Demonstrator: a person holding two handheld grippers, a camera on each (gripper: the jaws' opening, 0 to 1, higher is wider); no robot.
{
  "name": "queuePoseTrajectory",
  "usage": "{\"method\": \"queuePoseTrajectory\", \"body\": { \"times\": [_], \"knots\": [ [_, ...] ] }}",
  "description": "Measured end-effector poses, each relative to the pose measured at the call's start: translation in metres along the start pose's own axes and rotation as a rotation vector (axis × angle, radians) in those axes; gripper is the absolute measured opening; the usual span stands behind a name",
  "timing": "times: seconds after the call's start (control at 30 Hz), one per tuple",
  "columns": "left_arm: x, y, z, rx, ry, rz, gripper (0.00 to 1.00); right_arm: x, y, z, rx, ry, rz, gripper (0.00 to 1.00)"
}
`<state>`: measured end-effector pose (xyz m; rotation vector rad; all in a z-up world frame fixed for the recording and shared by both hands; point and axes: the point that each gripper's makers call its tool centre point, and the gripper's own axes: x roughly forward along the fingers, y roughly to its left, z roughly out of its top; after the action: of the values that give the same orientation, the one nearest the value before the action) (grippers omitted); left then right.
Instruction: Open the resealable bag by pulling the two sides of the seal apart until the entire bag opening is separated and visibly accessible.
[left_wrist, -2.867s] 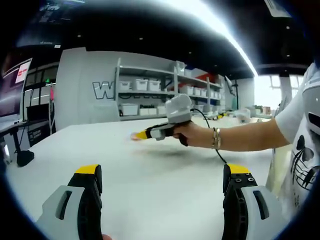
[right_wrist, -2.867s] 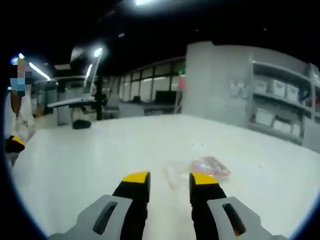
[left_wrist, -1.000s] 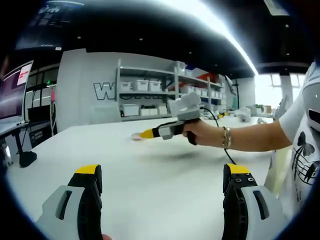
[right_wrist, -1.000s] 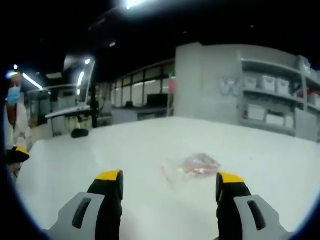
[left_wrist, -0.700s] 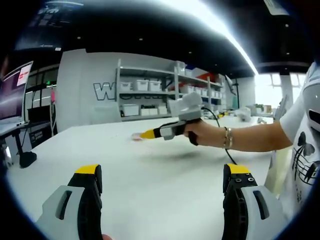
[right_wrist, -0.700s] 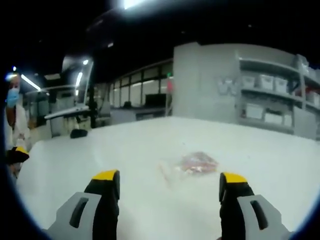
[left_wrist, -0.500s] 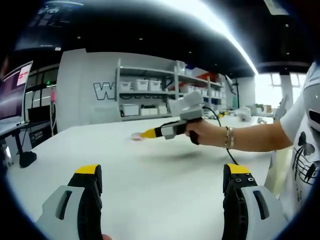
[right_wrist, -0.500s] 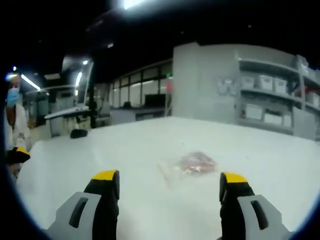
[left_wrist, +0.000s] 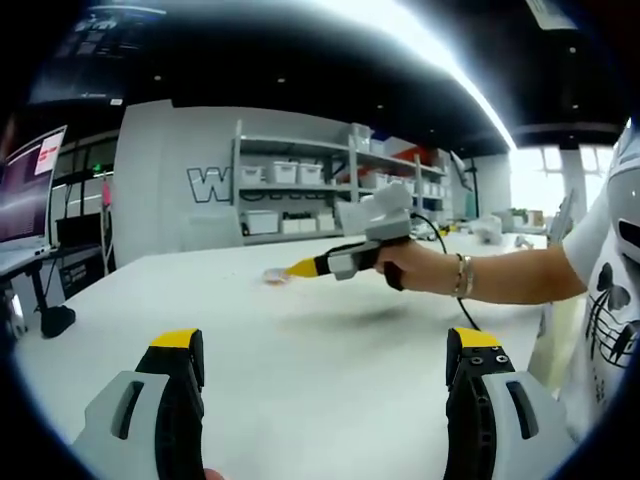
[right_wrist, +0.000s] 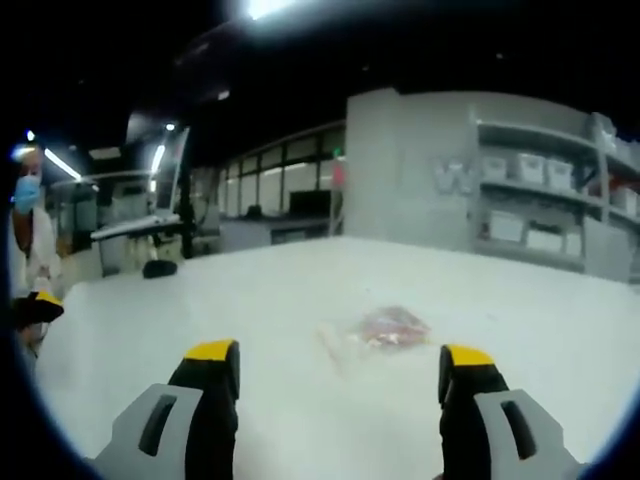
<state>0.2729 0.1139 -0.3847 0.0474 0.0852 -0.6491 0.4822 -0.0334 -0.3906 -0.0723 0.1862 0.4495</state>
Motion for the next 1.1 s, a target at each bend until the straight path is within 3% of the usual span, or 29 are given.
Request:
{"method": "queuePoseTrajectory", "body": {
  "times": [0.4, 1.1],
  "knots": [
    [-0.006, 0.004, 0.006, 0.003, -0.004, 0.006, 1.0, -0.008, 0.012, 0.003, 0.004, -0.006, 0.007, 0.82],
    [-0.007, -0.001, 0.01, 0.014, -0.001, -0.002, 1.0, -0.029, 0.012, 0.002, 0.036, -0.018, -0.001, 0.81]
  ]
}}
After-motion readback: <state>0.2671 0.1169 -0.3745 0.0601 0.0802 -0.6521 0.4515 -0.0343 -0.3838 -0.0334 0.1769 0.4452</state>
